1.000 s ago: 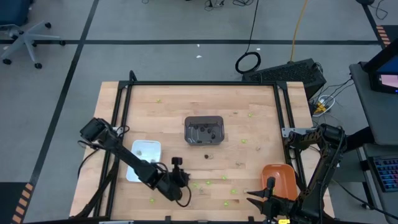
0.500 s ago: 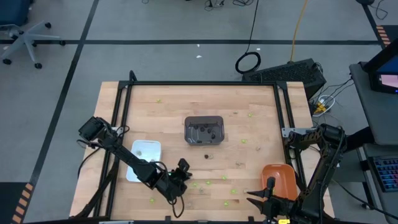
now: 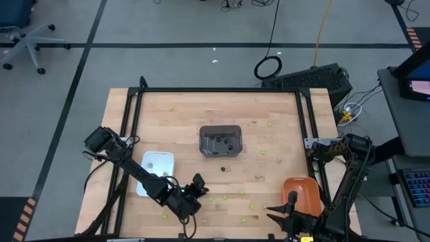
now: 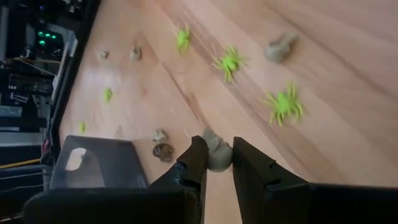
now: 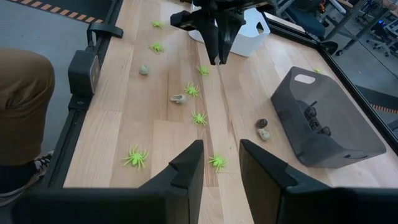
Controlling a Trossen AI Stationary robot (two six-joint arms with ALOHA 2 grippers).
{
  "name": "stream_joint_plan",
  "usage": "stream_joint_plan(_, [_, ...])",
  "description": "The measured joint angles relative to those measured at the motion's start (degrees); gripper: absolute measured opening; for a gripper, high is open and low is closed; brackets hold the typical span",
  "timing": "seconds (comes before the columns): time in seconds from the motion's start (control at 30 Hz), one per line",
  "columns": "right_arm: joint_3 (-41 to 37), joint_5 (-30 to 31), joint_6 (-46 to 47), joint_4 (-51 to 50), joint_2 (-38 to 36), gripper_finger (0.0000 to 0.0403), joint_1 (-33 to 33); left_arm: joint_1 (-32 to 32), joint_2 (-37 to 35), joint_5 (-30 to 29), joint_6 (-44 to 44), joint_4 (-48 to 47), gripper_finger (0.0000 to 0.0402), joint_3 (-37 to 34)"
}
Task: Sort Halloween decoration
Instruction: Put the white skull toy into the white bin
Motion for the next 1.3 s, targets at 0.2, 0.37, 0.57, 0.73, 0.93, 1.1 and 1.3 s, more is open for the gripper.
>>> stream_joint_plan(0.2, [0.00, 0.00, 0.00, 0.00, 0.00, 0.0091, 0.00, 0.00, -0.01, -0.16, -8.15, 3.04, 0.0053, 0.01])
stream_joint_plan(0.37, [0.00, 0.00, 0.00, 0.00, 0.00, 0.0091, 0.00, -0.10, -0.04, -0.26, -24.98, 4.06, 0.0053, 0.01])
stream_joint_plan(0.57, [0.00, 0.00, 0.00, 0.00, 0.00, 0.0091, 0.00, -0.92, -0.23, 0.41, -34.80, 3.91, 0.0053, 0.01])
stream_joint_plan(0.73, [0.00, 0.00, 0.00, 0.00, 0.00, 0.0091, 0.00, -1.87, -4.60, 1.55, -37.33, 2.56, 0.0053, 0.08])
stream_joint_plan(0.93, [0.00, 0.00, 0.02, 0.00, 0.00, 0.0091, 0.02, -2.70, -14.00, 3.05, -40.32, -7.41, 0.0053, 0.17])
stream_joint_plan(1.1, [0.00, 0.00, 0.02, 0.07, -0.02, 0.0091, 0.01, -2.70, -20.80, 3.33, -47.81, -24.04, 0.0053, 0.17])
stream_joint_plan(1.3, [0.00, 0.00, 0.00, 0.00, -0.02, 0.0091, 0.02, -2.89, -25.25, 5.60, -60.06, -43.78, 0.0053, 0.12])
